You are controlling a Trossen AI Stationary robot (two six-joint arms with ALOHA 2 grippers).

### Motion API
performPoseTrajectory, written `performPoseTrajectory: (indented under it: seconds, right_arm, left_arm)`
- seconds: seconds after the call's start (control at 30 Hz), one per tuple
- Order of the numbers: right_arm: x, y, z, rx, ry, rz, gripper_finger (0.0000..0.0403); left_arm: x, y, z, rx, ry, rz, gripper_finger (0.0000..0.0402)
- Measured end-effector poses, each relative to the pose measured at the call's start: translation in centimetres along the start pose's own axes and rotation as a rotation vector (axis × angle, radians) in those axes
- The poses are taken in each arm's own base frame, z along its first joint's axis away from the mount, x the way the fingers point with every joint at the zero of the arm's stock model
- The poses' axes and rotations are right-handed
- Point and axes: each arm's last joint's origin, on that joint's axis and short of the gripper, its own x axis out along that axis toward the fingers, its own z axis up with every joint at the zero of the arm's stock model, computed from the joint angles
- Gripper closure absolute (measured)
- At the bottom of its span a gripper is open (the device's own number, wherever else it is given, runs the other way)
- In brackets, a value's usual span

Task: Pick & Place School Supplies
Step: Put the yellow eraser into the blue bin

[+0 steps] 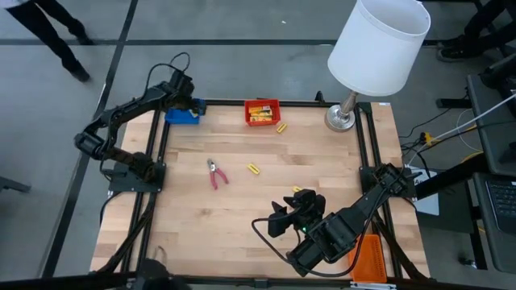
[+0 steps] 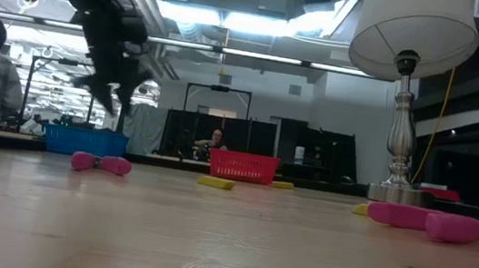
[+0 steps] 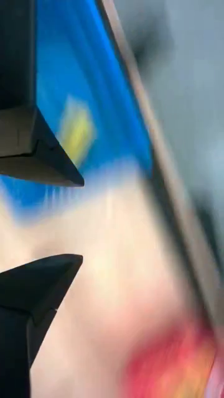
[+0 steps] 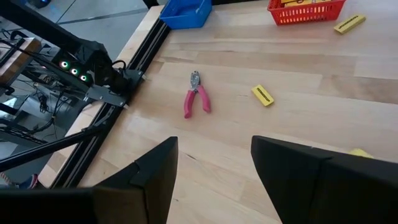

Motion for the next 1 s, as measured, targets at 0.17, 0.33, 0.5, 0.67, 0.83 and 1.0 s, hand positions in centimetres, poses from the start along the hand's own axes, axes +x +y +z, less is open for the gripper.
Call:
performPoseTrajectory:
  seconds: [0.17,0.33,0.5,0.67,0.83,1.0]
  right_arm:
    - [0.0,0.0,0.0,-0.001,0.000,0.000,0.0193]
    - [-0.1,0.0,-0.1,0.001,-0.002,0.003,0.0193]
    - [-0.3,0.0,-0.2,0.008,-0.004,0.016,0.0193]
    - [-0.5,0.2,-0.3,0.021,-0.008,0.032,0.0193]
    - [-0.6,0.2,-0.5,0.025,-0.011,0.043,0.0193]
    - [-0.6,0.4,-0.5,0.048,-0.006,0.057,0.0193]
  left_arm:
    - [-0.6,-6.0,-1.9,0.371,0.074,-0.378,0.0226]
    - [-1.8,-13.2,-5.8,0.804,0.080,-0.562,0.0235]
    - [-3.5,-18.8,-9.6,1.205,-0.105,-0.499,0.0232]
    - [-1.7,-20.8,-11.3,1.302,-0.083,-0.487,0.0232]
    - [0.2,-21.8,-11.8,1.409,0.027,-0.533,0.0235]
    - [1.4,-23.4,-11.2,1.490,0.058,-0.591,0.0235]
